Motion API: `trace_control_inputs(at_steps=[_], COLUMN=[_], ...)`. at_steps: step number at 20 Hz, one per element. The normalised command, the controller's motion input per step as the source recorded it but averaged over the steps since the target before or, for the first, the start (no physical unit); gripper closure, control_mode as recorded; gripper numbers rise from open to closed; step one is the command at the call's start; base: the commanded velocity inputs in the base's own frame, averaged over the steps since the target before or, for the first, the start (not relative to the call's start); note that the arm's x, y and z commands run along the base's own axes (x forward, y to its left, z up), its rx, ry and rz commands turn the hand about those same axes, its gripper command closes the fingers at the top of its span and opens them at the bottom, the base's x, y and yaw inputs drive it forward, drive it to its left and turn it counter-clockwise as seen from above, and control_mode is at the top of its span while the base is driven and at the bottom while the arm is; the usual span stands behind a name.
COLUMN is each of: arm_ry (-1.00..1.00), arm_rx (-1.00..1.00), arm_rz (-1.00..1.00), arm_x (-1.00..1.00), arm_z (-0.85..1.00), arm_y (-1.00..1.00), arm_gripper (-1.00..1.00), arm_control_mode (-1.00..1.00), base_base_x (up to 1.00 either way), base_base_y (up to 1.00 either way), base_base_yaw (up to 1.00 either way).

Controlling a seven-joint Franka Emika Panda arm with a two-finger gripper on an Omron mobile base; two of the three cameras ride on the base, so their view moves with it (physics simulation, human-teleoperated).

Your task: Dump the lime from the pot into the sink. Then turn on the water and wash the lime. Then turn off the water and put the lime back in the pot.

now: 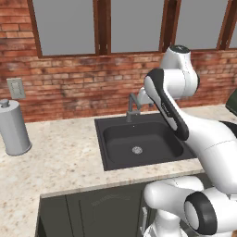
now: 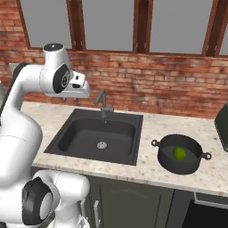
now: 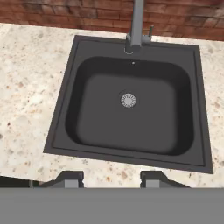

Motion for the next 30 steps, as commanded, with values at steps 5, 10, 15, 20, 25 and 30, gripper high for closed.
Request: trace_control_inputs(at_steps=[5, 10, 15, 20, 25, 30], arm_ry=[-0.11, -0.25, -0.18, -0.07, 0.00, 0.06], arm_rx=[0.00, 0.00, 0.03, 0.04, 0.03, 0.03], arm_rz=[0.00, 0.00, 0.00, 0.00, 0.00, 0.00], arm_x=[-0.13, -0.33, -0.26, -0.17, -0.03, 0.00], arm_z=[0.00, 0.00, 0.00, 0.00, -0.01, -0.09], arm_y=[-0.16, -0.51, -0.71, -0.81, -0.74, -0.58], arm_gripper=[-1.00, -1.00, -1.00, -1.00, -1.00, -1.00], arm_control_mode=[-1.00, -1.00, -1.00, -1.00, -1.00, -1.00], base_base_x=[0.00, 0.00, 0.00, 0.00, 0.00, 0.00], base_base_y=[0.00, 0.00, 0.00, 0.00, 0.00, 0.00], base_base_yaw=[0.00, 0.00, 0.00, 0.00, 0.00, 0.00])
